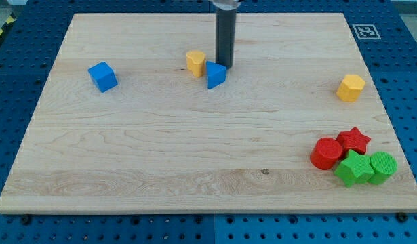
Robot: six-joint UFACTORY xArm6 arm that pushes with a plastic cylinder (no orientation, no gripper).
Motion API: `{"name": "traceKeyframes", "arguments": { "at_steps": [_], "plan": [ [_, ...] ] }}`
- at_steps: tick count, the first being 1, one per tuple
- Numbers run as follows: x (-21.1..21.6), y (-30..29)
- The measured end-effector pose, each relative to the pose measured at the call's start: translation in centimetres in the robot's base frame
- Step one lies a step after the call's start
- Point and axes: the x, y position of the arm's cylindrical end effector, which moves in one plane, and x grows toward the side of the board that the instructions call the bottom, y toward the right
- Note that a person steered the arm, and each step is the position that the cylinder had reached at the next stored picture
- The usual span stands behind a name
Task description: Move the blue triangle below the yellow heart
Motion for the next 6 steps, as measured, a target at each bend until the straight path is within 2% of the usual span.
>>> {"name": "traceKeyframes", "arguments": {
  "at_steps": [1,3,6],
  "plan": [
    [1.0,1.0],
    [2.7,-1.3],
    [4.6,-1.6]
  ]
}}
